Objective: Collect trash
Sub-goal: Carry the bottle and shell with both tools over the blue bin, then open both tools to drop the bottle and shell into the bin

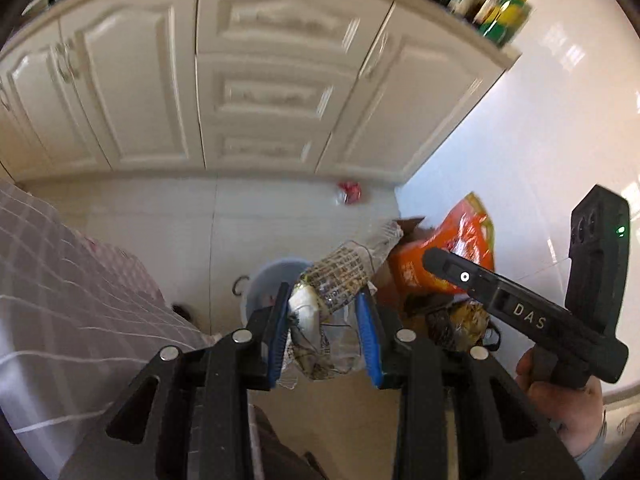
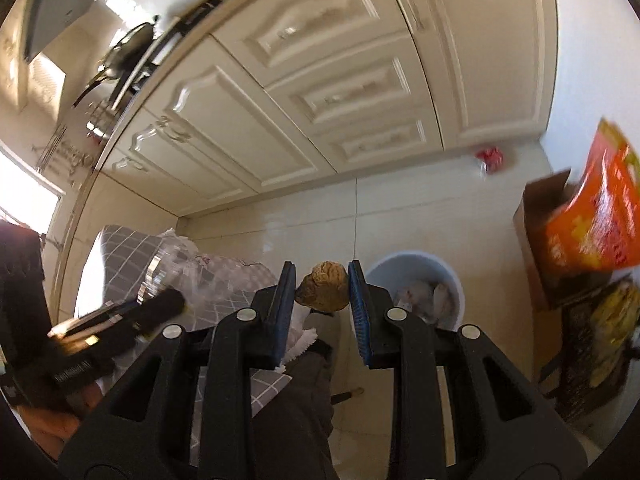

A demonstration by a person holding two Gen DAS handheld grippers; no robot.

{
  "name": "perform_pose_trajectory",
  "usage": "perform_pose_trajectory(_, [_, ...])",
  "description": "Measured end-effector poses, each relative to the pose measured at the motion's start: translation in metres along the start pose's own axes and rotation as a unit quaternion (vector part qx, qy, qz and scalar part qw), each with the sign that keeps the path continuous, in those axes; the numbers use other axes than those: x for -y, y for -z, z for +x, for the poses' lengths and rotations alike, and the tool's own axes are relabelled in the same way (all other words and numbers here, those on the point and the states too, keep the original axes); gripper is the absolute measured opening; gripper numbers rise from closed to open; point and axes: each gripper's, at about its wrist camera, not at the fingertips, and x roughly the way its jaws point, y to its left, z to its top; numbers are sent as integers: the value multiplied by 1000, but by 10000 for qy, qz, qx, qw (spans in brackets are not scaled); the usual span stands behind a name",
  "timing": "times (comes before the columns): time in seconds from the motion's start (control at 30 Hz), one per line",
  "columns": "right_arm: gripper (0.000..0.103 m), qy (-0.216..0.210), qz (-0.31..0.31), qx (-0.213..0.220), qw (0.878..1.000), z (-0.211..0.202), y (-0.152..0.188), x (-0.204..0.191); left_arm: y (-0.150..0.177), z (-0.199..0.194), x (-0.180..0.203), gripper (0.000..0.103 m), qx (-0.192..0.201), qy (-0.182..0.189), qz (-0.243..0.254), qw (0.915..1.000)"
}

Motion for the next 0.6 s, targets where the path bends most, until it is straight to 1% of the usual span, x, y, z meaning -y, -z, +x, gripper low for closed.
perform_pose_trajectory(0.2, [28, -32, 475, -259, 9985, 33, -7, 24, -12, 54, 0, 31, -472, -51, -225, 9986])
perform_pose_trajectory(0.27, [29, -71, 657, -325, 9973, 41, -7, 33, -14, 66, -1, 34, -603, 9, -257, 9978])
perform_pose_trajectory(0.3, [39, -106, 757, -357, 9964, 44, -7, 37, -16, 71, -2, 37, -659, 46, -270, 9975])
perform_pose_trajectory(0.33, [55, -104, 847, -352, 9957, 46, -7, 41, -17, 76, -2, 54, -725, 37, -274, 9970])
perform_pose_trajectory(0.37, [80, -78, 904, -312, 9954, 45, -8, 42, -17, 78, -3, 75, -747, 23, -300, 9968])
perform_pose_trajectory(0.4, [81, -35, 946, -249, 9952, 45, -8, 46, -18, 78, -6, 81, -709, 4, -385, 9967])
perform_pose_trajectory(0.47, [81, 24, 1032, -203, 9944, 43, -7, 50, -20, 75, -10, 85, -627, -59, -468, 9969])
perform_pose_trajectory(0.53, [85, 83, 1086, -126, 9940, 41, -7, 54, -21, 70, -13, 86, -607, -145, -484, 9969])
perform_pose_trajectory(0.6, [95, 195, 1085, -79, 9939, 36, -6, 54, -22, 63, -14, 87, -521, -215, -424, 9975])
